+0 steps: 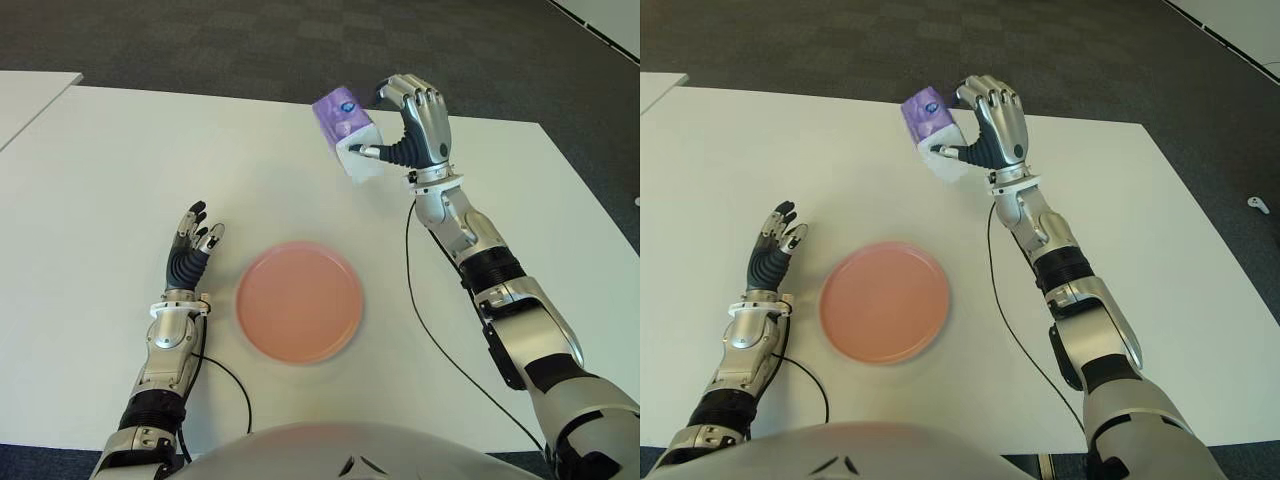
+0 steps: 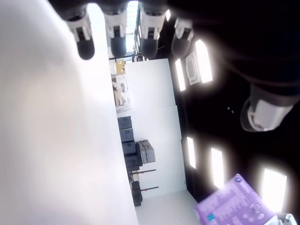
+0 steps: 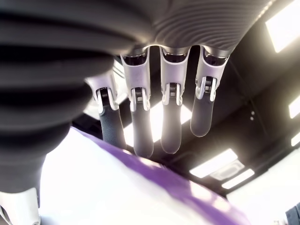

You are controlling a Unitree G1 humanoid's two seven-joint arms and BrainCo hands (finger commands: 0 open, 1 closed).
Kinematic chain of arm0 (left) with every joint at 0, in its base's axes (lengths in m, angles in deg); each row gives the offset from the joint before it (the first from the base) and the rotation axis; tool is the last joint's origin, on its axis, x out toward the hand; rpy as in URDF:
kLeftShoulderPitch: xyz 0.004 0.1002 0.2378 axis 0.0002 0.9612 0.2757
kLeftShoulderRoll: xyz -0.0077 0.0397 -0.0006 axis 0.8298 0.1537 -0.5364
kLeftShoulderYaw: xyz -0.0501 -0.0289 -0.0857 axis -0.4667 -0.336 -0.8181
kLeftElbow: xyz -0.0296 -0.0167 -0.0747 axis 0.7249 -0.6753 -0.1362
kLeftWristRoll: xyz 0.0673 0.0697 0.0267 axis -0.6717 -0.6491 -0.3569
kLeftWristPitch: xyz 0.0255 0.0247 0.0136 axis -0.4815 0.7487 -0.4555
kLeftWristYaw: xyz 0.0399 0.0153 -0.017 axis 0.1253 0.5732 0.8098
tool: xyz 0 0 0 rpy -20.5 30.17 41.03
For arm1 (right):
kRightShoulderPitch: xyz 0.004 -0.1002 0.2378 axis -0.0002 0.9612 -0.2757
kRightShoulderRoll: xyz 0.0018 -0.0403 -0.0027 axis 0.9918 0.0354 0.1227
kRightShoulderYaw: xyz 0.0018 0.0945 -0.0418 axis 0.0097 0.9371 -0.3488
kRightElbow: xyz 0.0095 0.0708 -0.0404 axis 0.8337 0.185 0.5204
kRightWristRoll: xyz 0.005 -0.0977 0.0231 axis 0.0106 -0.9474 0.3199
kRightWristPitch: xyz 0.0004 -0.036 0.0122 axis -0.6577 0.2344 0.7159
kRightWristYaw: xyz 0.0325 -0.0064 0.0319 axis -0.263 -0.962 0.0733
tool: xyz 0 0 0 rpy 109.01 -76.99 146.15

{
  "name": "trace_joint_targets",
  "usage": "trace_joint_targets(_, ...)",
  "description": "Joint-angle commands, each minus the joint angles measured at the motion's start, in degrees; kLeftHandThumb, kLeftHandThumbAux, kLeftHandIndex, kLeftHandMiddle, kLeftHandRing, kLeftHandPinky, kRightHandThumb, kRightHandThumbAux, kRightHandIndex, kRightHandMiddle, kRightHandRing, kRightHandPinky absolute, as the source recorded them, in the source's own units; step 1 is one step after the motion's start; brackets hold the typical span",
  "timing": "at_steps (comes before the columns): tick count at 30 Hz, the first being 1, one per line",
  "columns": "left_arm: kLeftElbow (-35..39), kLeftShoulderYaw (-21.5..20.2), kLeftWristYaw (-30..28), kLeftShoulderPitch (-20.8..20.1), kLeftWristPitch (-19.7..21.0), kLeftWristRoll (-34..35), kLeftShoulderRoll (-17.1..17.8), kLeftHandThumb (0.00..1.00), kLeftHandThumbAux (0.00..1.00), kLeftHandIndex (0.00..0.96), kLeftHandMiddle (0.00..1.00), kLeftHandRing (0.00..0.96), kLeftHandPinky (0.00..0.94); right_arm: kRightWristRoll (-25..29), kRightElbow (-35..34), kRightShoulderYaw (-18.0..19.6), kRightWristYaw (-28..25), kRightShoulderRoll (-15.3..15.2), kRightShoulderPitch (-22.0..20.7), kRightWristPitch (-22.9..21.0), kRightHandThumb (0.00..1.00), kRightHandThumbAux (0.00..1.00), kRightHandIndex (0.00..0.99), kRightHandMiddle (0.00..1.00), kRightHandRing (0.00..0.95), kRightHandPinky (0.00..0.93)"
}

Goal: Put the tissue paper into the plate.

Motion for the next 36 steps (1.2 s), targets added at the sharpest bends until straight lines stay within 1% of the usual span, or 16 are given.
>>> trace_joint_targets(1,-4.6,0.2,-0.3,2.8,0.1,-0.4,-0.3,0.0,0.446,0.0,0.0,0.0,0.0,-0.6,-2.1,1.1,-1.2,0.7,-0.3,-0.6,0.751,0.705,0.442,0.863,0.866,0.848)
trace_joint_targets(5,-4.8,0.1,0.1,2.7,0.0,-0.6,-0.3,0.0,0.444,0.0,0.0,0.0,0.0,-1.5,-5.2,0.8,-1.8,1.7,1.1,-0.5,0.75,0.705,0.442,0.866,0.868,0.848)
trace_joint_targets(9,-4.9,0.0,0.3,2.7,-0.1,-0.9,-0.2,0.0,0.44,0.0,0.0,0.0,0.0,-3.9,-8.6,-0.4,-0.5,3.8,3.9,-1.2,0.751,0.705,0.442,0.866,0.865,0.844)
trace_joint_targets(12,-4.9,0.1,0.6,2.7,-0.1,-1.1,-0.2,0.0,0.435,0.0,0.0,0.0,0.0,-5.8,-14.7,-1.4,-0.6,5.2,6.9,-1.2,0.751,0.705,0.442,0.865,0.864,0.846)
trace_joint_targets(14,-5.0,0.1,0.7,2.6,-0.2,-1.2,-0.3,0.0,0.432,0.0,0.0,0.0,0.0,-6.0,-19.0,-1.9,-2.2,5.2,9.7,-0.2,0.751,0.705,0.442,0.866,0.864,0.848)
trace_joint_targets(17,-4.6,0.2,0.8,2.8,-0.3,-1.3,-0.4,0.0,0.429,0.0,0.0,0.0,0.0,-5.6,-22.8,-1.9,-4.7,5.0,12.2,0.6,0.752,0.705,0.442,0.867,0.865,0.849)
trace_joint_targets(19,-4.4,0.3,1.0,2.9,-0.4,-1.4,-0.5,0.0,0.429,0.0,0.0,0.0,0.0,-4.8,-24.9,-2.4,-8.0,3.9,13.4,2.6,0.751,0.705,0.442,0.867,0.865,0.85)
trace_joint_targets(21,-4.2,0.4,1.0,3.0,-0.5,-1.5,-0.6,0.0,0.428,0.0,0.0,0.0,0.0,-4.6,-25.7,-2.7,-10.3,3.2,14.0,4.2,0.751,0.705,0.442,0.865,0.863,0.85)
trace_joint_targets(24,-3.8,0.6,1.0,3.2,-0.5,-1.6,-0.6,0.0,0.427,0.0,0.0,0.0,0.0,-4.9,-25.9,-2.9,-12.2,2.8,14.4,6.1,0.75,0.705,0.442,0.858,0.861,0.846)
trace_joint_targets(28,-3.2,0.8,0.7,3.7,-0.3,-1.5,-0.6,0.0,0.425,0.0,0.0,0.0,0.0,-3.2,-23.8,-3.4,-14.9,1.8,14.6,10.2,0.749,0.704,0.442,0.847,0.855,0.839)
trace_joint_targets(31,-2.9,0.8,0.6,3.9,-0.2,-1.5,-0.6,0.0,0.426,0.0,0.0,0.0,0.0,-2.6,-23.9,-3.4,-16.7,1.2,15.9,12.0,0.749,0.703,0.443,0.839,0.85,0.834)
trace_joint_targets(33,-2.7,0.9,0.7,4.1,-0.1,-1.6,-0.7,0.0,0.428,0.0,0.0,0.0,0.0,-1.6,-23.8,-3.5,-18.4,0.5,17.7,13.5,0.749,0.703,0.443,0.834,0.846,0.832)
trace_joint_targets(36,-2.4,0.9,0.7,4.2,0.1,-1.7,-0.7,0.0,0.432,0.0,0.0,0.0,0.0,-0.4,-24.1,-3.2,-20.6,0.2,19.1,14.2,0.75,0.703,0.443,0.83,0.841,0.835)
